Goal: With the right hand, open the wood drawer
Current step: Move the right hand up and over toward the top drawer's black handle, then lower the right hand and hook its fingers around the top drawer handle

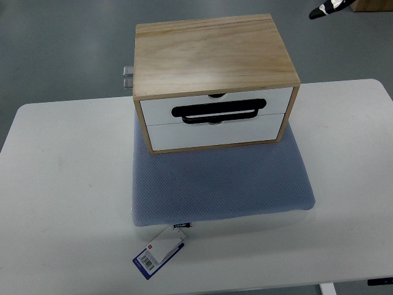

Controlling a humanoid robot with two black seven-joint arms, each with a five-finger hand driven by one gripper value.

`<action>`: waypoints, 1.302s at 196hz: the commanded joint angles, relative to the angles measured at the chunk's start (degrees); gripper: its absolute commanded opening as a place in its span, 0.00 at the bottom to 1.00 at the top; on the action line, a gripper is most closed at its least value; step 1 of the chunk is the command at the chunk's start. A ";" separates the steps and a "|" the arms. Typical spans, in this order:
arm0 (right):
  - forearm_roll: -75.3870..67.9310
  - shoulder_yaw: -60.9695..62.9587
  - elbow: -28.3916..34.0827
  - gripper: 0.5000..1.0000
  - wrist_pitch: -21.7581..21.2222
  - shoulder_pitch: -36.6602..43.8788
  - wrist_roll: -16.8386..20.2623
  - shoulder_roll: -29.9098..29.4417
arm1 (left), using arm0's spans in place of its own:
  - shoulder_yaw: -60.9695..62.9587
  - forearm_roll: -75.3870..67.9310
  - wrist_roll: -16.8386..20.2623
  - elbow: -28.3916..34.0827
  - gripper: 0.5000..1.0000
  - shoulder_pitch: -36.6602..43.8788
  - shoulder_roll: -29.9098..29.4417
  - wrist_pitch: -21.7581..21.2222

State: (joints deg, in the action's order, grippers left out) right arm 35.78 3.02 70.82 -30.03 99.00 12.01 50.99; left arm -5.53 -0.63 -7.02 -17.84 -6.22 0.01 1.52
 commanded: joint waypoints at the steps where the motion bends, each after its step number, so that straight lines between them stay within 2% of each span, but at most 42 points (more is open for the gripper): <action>1: -1.68 -11.36 8.27 0.88 -1.69 12.61 6.36 -0.54 | 0.00 0.10 -0.01 0.08 1.00 -0.02 -0.01 0.15; 11: -3.79 -14.01 11.54 0.88 -1.69 15.69 9.09 -0.99 | 0.00 0.10 -0.01 0.08 1.00 -0.02 -0.01 0.15; 16: -5.81 -15.32 13.73 0.88 -1.69 17.36 11.71 -1.69 | 0.00 0.10 -0.01 0.08 1.00 -0.02 -0.01 0.15; 27: -5.81 -15.33 13.73 0.88 -1.69 17.36 11.72 -1.69 | 0.00 0.10 -0.01 0.08 1.00 -0.02 -0.01 0.15; 28: -9.38 -16.72 15.99 0.88 -1.43 19.63 16.51 -3.78 | 0.00 0.10 -0.01 0.08 1.00 -0.02 -0.01 0.15; 30: -10.11 -16.99 16.45 0.88 -1.34 20.08 17.52 -4.32 | 0.00 0.10 0.07 0.08 1.00 -0.02 -0.01 0.15; 34: -11.52 -17.26 16.81 0.88 -1.17 20.79 19.10 -5.37 | 0.00 0.19 -0.01 0.08 1.00 -0.02 -0.01 0.15; 44: -11.53 -17.26 16.81 0.88 -1.17 20.79 19.11 -5.38 | 0.00 0.19 -0.01 0.08 1.00 -0.02 -0.01 0.15; 45: -15.01 -17.87 16.98 0.88 -0.56 22.10 21.63 -8.08 | 0.00 0.28 0.07 0.08 1.00 -0.02 -0.01 0.15; 52: -17.58 -18.23 16.90 0.87 0.59 22.64 22.80 -10.12 | 0.00 0.28 0.08 0.08 1.00 -0.02 -0.01 0.15; 90: -23.48 -20.60 16.46 0.87 10.43 21.85 22.99 -19.79 | 0.00 0.54 0.07 0.17 1.00 -0.02 -0.01 0.15; 97: -23.57 -20.78 16.28 0.87 11.92 21.23 22.99 -20.93 | 0.00 0.54 -0.01 0.17 1.00 -0.02 -0.01 0.15; 107: -23.57 -20.78 16.28 0.87 11.93 21.23 22.99 -20.94 | 0.00 0.54 -0.01 0.17 1.00 -0.02 -0.01 0.15; 108: -24.26 -20.86 16.19 0.87 14.19 19.49 22.99 -22.42 | 0.00 0.54 -0.01 0.26 1.00 -0.02 -0.01 0.15; 131: -25.06 -20.86 15.49 0.87 17.99 17.10 22.99 -25.07 | 0.00 0.54 0.08 0.43 1.00 0.07 -0.01 0.15; 185: -24.71 -20.78 13.03 0.88 20.10 11.48 22.99 -27.18 | 0.00 0.54 -0.01 0.70 1.00 0.07 -0.01 0.15; 255: -21.72 -20.86 11.62 0.88 19.49 7.17 22.99 -27.18 | 0.00 0.54 -0.01 0.70 1.00 0.07 -0.01 0.15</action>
State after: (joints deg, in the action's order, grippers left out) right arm 13.32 -17.79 82.84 -10.06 107.30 35.00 23.74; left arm -5.54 -0.08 -7.02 -17.14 -6.15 0.00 1.68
